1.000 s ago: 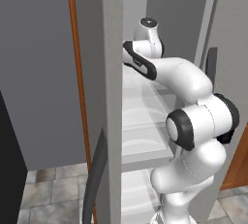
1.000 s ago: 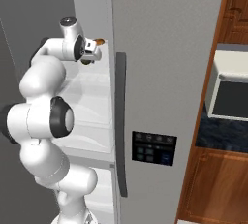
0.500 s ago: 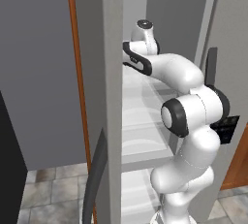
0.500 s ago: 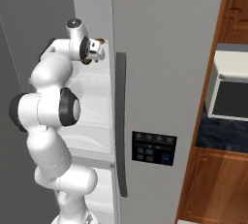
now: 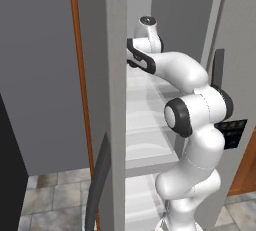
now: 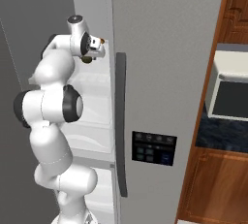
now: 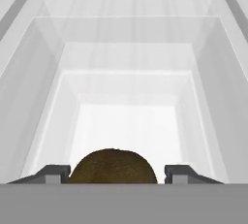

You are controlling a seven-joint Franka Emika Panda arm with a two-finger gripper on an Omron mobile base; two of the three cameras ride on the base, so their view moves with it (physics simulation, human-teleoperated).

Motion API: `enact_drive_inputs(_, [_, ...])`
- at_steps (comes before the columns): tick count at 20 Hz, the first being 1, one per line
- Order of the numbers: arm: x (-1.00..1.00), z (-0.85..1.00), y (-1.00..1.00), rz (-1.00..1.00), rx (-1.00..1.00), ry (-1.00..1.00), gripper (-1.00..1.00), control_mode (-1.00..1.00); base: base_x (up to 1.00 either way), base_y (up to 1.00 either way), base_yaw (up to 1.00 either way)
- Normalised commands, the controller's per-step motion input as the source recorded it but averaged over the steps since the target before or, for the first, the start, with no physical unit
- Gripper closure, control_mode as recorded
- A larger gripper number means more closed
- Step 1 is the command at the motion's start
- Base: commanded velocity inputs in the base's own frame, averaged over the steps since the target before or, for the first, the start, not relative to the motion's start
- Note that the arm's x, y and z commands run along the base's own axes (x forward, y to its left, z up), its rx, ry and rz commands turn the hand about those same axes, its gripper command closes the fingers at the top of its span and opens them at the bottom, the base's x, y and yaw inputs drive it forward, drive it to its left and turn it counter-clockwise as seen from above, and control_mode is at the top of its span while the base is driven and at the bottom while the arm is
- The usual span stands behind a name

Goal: Pick the tangerine and kiwi from the fridge and place them on the plate next to the blender to make a fruit smoothie.

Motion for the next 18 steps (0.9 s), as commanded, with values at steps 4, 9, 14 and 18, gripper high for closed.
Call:
enact_drive_inputs(4, [0.0, -0.1, 0.0, 0.0, 0.0, 0.0, 1.0, -1.0, 0.0, 0.0, 0.0])
enact_drive_inputs(9, [-0.06, -0.01, 0.0, 0.0, 0.0, -0.01, 1.0, -1.0, 0.0, 0.0, 0.0])
enact_drive_inputs(14, [-0.64, 0.04, 0.0, 0.0, 0.0, -0.25, 1.0, -1.0, 0.0, 0.0, 0.0])
enact_drive_inputs(18, [-0.98, 0.37, 0.0, 0.0, -0.01, -0.44, 1.0, -1.0, 0.0, 0.0, 0.0])
